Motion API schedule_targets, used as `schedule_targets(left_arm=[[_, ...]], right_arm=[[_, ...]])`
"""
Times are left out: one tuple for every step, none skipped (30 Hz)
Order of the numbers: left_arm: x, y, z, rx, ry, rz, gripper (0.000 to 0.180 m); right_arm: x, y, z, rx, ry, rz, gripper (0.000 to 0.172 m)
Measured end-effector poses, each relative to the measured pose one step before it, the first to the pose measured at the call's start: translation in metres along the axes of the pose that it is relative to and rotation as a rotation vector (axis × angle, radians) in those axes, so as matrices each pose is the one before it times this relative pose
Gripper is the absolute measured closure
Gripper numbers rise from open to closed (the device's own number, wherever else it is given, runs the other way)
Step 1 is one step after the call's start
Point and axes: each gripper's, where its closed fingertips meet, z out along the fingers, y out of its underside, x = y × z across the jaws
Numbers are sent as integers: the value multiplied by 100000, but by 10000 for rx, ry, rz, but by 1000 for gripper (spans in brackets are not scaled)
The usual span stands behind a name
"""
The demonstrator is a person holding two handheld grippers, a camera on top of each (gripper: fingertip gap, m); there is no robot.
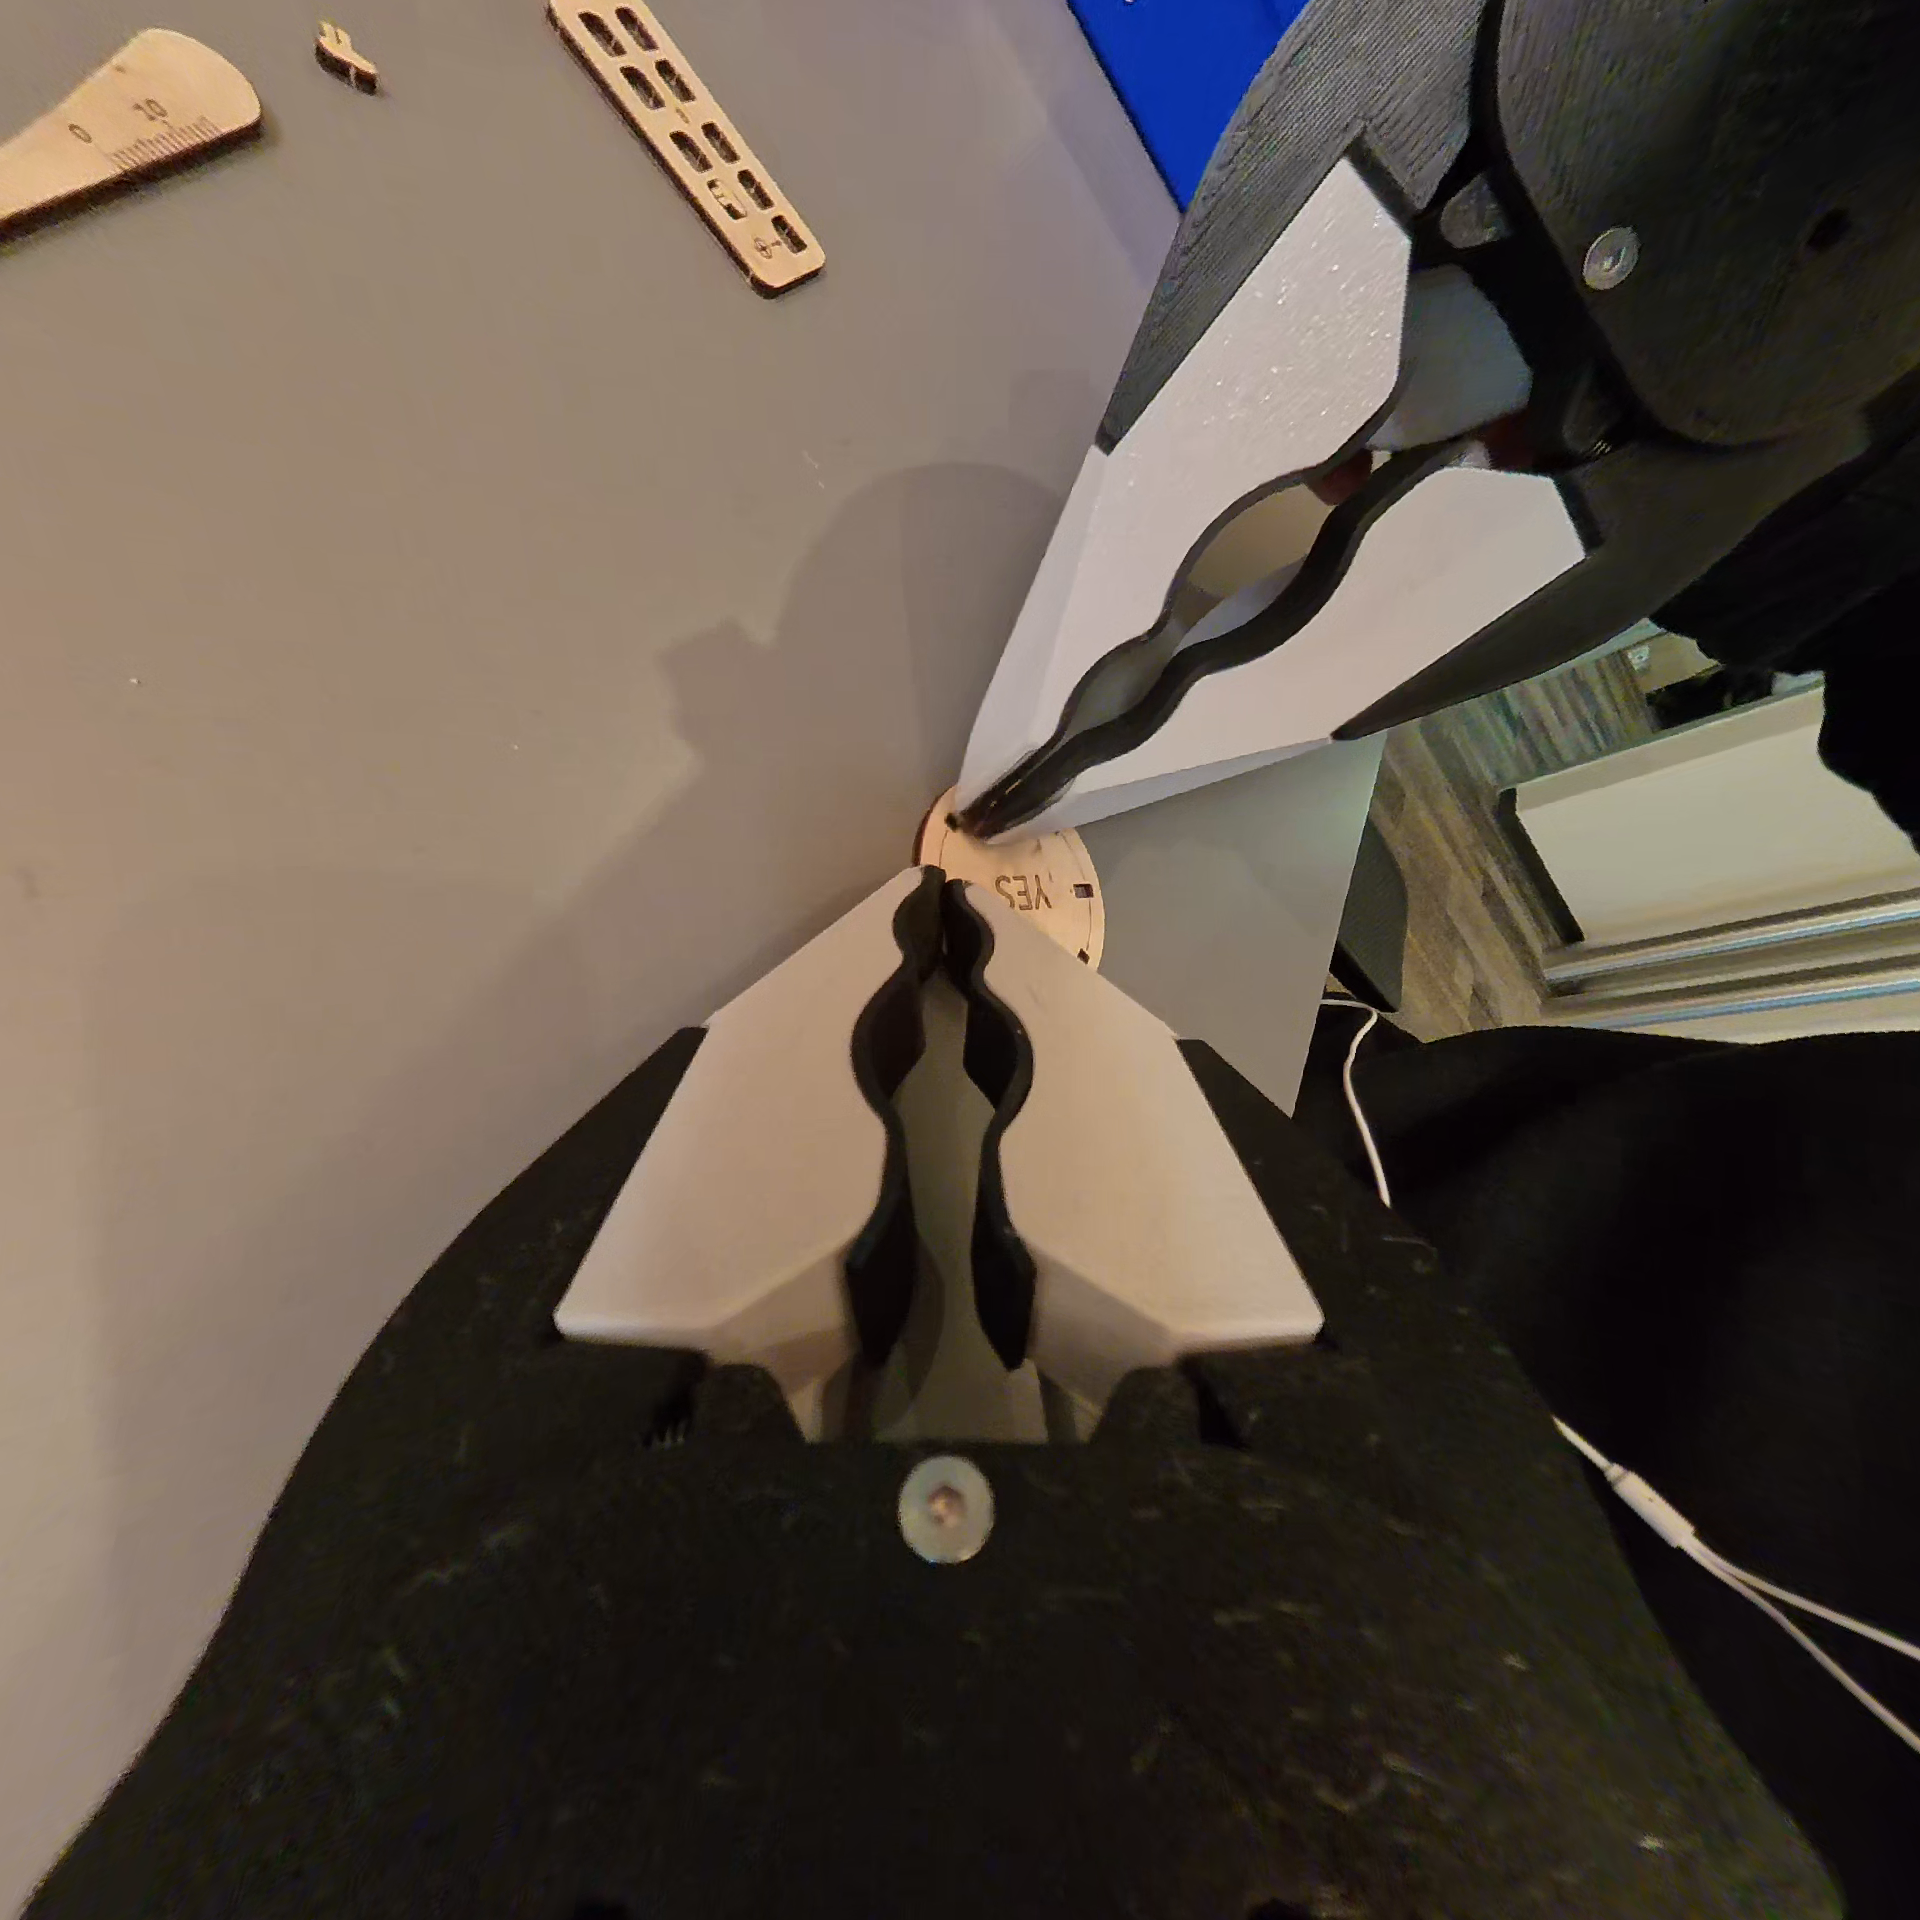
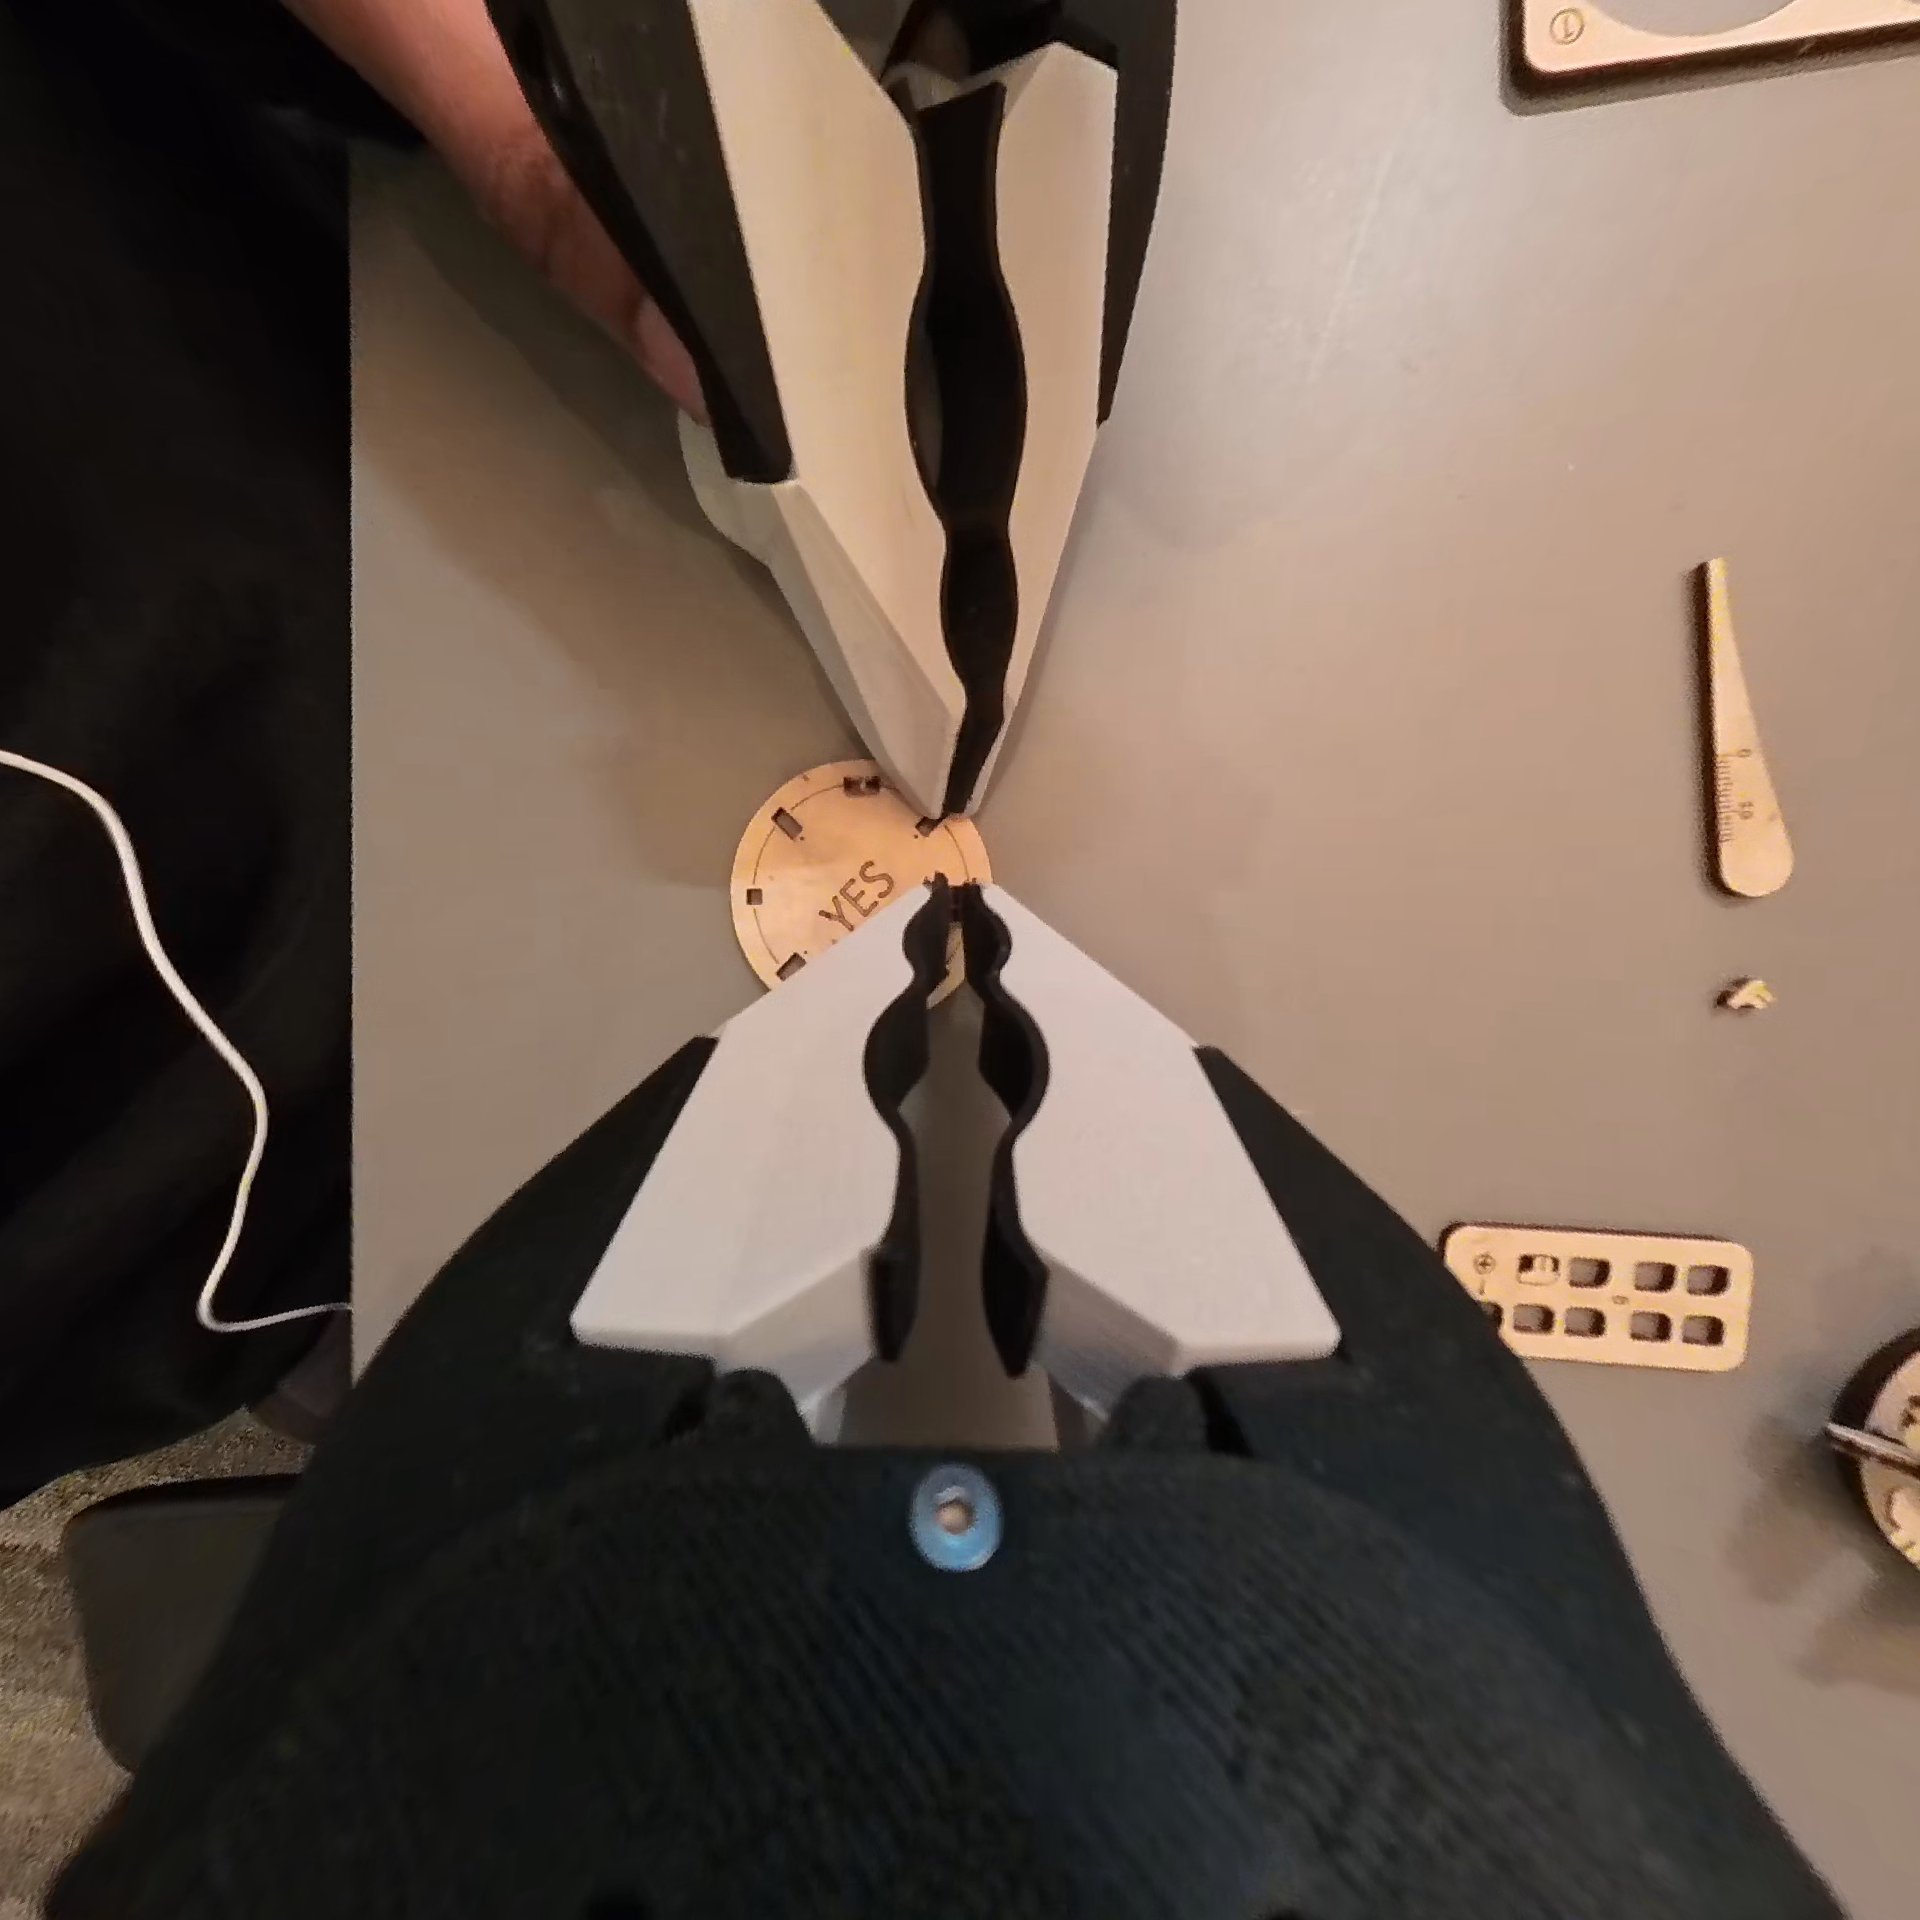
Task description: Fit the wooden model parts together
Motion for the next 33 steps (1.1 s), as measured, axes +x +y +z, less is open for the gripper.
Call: schedule_targets(left_arm=[[10,5,6,1,9,-5,180],[13,-4,0,-2,18,-12,180],[18,24,5,-17,22,-7,180],[8,-4,2,3,6,1,180],[6,4,6,1,7,-3,180],[-6,4,-5,0,4,-6,180],[-1,-6,-2,0,3,-3,180],[2,-2,4,1,8,-7,180],[8,-2,4,1,11,-9,180],[15,16,3,-8,22,-7,180],[33,28,19,-23,26,-4,180],[10,0,6,-4,5,-1,180],[-2,7,2,-1,-5,4,180],[-3,0,0,0,-1,3,180],[4,1,0,-1,1,-3,180],[-3,1,2,-1,5,-6,180],[20,14,7,-9,15,-5,180],[1,-8,1,1,11,-8,180],[2,11,-4,0,4,-7,180],[1,-6,-2,0,3,-5,180],[0,0,3,0,5,-10,180],[-9,0,5,-1,5,-15,180],[-12,3,-7,-4,7,-21,180],[-5,8,5,0,17,-30,180],[-20,3,-3,-6,12,-39,180],[-18,12,2,-10,2,-29,180],[-17,5,-9,-6,4,-20,180],[-13,0,11,-5,1,-16,180],[-1,4,1,-3,4,-10,180],[0,3,-5,1,7,-9,180],[-1,-6,-2,0,2,-6,180],[3,0,0,0,1,-1,180],[-5,-1,3,0,4,-5,180]], right_arm=[[51,22,68,-33,13,-17,171],[29,-26,20,-9,-16,15,171],[22,7,-8,-44,-17,31,171],[12,16,-9,-49,-2,16,171],[-4,32,-5,-55,-5,20,171],[-9,25,-13,-60,-3,26,171],[-13,23,-17,-64,15,-8,171],[0,30,-9,-63,28,-28,171],[12,3,1,-64,24,-5,171],[23,0,0,-59,25,12,171],[66,-1,-3,-56,36,4,171],[72,9,-7,-49,40,-2,171],[57,-1,-5,-41,17,17,171],[31,0,3,-33,-11,48,171],[37,-15,-1,-25,1,62,171],[53,-19,13,-28,20,42,171],[38,-28,6,-38,14,44,171],[43,-19,2,-42,29,51,171],[70,-32,18,-38,43,51,171],[39,-29,19,-24,28,46,171],[14,-46,28,-6,10,49,171],[12,-31,8,-10,-3,45,171],[6,-16,15,-5,0,25,171],[6,-13,2,-12,-6,25,171],[-2,12,2,-22,-4,14,171],[-4,1,-3,-28,2,6,171],[-21,9,-4,-39,6,-10,171],[-9,-5,5,-41,23,-47,171],[-26,-9,13,-36,42,-89,171],[-52,-20,-1,-20,39,-109,171],[-50,-32,14,-10,47,-96,171],[-16,2,16,-19,52,-66,171],[-1,-11,-3,-7,33,-45,171]])
